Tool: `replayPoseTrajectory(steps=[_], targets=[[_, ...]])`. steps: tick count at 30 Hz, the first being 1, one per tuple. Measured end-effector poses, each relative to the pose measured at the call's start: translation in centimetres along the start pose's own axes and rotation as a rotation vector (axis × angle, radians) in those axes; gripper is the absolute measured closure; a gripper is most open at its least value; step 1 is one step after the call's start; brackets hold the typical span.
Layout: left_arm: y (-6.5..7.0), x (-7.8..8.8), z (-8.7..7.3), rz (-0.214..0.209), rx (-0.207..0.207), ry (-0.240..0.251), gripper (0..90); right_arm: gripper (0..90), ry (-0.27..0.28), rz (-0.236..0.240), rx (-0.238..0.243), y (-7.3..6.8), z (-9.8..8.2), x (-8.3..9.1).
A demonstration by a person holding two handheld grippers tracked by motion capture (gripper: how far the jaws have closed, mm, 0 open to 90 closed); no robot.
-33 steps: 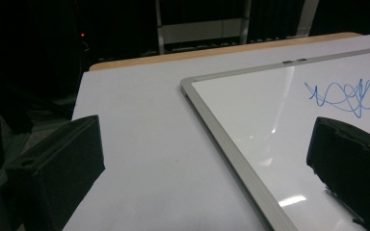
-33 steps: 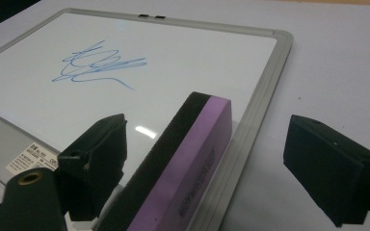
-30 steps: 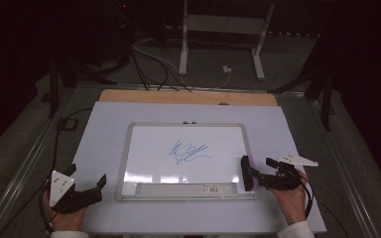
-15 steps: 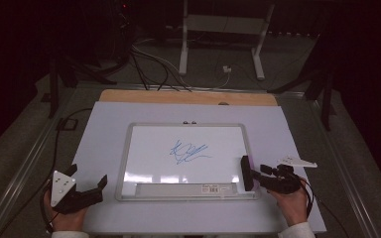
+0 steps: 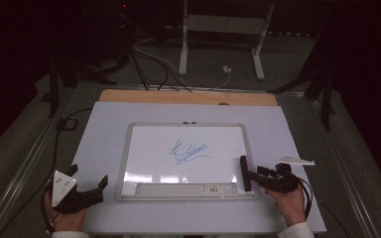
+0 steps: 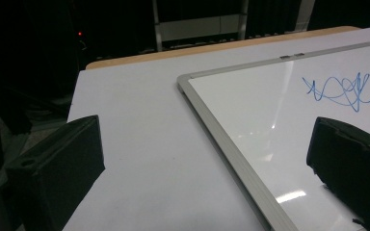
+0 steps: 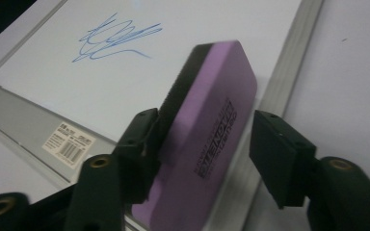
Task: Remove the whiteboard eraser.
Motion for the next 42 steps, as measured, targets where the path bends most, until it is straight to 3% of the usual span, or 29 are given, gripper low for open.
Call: replayPoseTrajectory(steps=[10, 21, 27, 42], targets=[[0.0, 0.1, 0.0, 0.004, 0.001, 0.004, 0.4, 34.6, -0.031, 0.051, -0.034, -0.4, 0.1, -0.9], [-0.1, 0.2, 0.0, 0.008, 0.003, 0.005, 0.4, 36.2, -0.053, 0.087, -0.045, -0.9, 0.2, -1.9], [-0.1, 0.3, 0.0, 0.01, 0.004, 0.009, 0.4, 40.5, -0.086, 0.05, -0.002, -1.4, 0.2, -2.5], [-0.1, 0.3, 0.0, 0.011, 0.005, 0.006, 0.5, 40.7, -0.008, 0.026, 0.015, -1.6, 1.5, -1.1]])
Point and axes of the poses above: each handheld gripper's, and its own axes: x roughly backward along the jaws, z roughly out of its top, y roughly to its right, the point moved 2 cm from there along -x, roughly forward along the jaws, and after that the axes turned 11 degrees about x, right-handed, at the moved point
